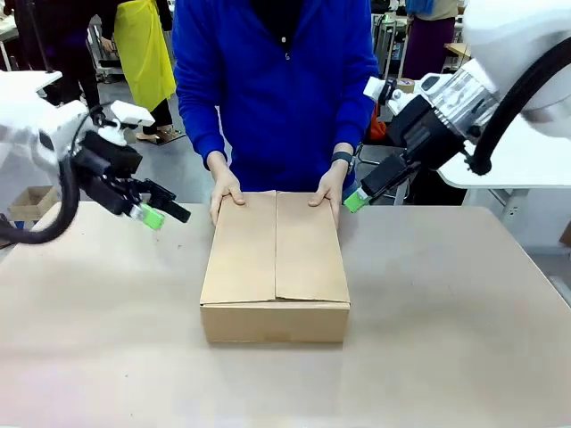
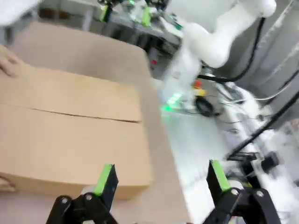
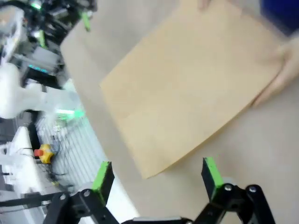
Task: Pack the gift set into the box.
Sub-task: Press and hold the closed box until the human finishes sealing it.
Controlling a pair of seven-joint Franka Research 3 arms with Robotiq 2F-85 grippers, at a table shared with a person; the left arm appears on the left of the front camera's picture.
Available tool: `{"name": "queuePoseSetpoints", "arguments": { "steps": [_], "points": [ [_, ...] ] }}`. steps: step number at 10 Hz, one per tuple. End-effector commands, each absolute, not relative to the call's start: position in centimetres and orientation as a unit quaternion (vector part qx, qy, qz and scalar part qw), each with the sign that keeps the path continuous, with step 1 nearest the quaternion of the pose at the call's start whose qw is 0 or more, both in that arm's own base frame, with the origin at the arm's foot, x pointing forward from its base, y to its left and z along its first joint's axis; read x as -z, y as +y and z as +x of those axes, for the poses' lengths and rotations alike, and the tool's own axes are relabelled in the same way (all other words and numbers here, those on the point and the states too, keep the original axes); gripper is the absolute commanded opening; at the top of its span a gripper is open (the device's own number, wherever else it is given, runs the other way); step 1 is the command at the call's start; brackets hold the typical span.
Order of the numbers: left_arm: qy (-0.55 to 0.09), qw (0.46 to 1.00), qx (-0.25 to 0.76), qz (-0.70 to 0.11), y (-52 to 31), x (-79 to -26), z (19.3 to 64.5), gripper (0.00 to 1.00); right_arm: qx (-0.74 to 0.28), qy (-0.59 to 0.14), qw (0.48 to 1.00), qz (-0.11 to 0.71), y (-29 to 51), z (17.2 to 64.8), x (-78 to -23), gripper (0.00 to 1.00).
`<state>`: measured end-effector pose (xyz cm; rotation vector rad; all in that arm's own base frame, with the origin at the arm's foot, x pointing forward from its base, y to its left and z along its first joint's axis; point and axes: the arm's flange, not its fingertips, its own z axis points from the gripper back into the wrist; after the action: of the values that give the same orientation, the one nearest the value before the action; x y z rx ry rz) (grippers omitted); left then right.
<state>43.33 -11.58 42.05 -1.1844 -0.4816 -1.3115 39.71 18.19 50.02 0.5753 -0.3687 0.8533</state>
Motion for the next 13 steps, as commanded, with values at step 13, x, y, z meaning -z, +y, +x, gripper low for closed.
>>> {"name": "queuePoseSetpoints", "arguments": {
  "steps": [13],
  "points": [
    [-0.412,0.522,0.575,-0.476,-18.3,-32.9,46.5,1.0,-0.578,-0.412,0.608,0.356,24.3,46.5,-34.4,1.0]
  ]
}}
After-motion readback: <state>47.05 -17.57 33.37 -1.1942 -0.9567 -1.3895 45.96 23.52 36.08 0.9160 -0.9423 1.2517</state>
